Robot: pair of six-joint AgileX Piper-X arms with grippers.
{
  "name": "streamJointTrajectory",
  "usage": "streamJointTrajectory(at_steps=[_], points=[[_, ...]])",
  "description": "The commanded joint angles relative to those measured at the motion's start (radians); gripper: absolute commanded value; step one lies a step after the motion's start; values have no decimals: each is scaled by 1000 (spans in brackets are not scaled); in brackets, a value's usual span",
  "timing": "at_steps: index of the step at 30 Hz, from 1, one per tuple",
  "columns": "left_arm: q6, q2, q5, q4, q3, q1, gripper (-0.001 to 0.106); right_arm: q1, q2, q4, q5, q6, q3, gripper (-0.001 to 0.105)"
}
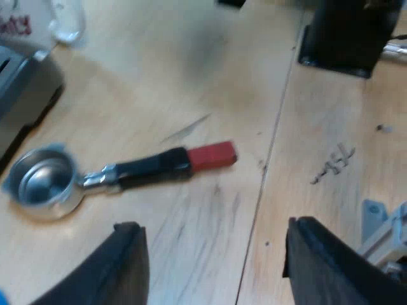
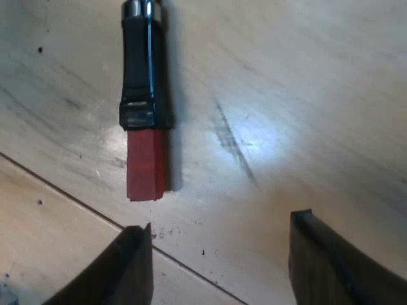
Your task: Put the handle in the coffee machine
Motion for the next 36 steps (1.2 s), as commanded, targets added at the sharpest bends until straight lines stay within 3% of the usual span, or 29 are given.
streamJointTrajectory(at_steps=[1,5,16,22,26,29,32,35,36], points=[[6,26,13,-50,-6,-22,51,21,38,0,6,22,-8,50],[12,65,23,-79,-6,-31,51,46,100,-4,6,52,-8,50],[26,113,21,-91,19,-31,51,100,244,-121,3,59,48,50],[26,113,21,-101,59,-31,51,100,251,-203,3,229,107,50],[26,113,21,-134,90,-31,51,100,251,-239,3,253,155,49],[26,113,25,-141,110,-31,51,100,251,-254,3,253,186,43],[26,113,51,-141,111,-31,51,100,251,-272,6,253,212,27],[26,113,78,-142,111,-31,51,100,251,-307,50,235,219,2],[26,113,79,-142,111,-31,51,100,251,-313,54,229,219,0]])
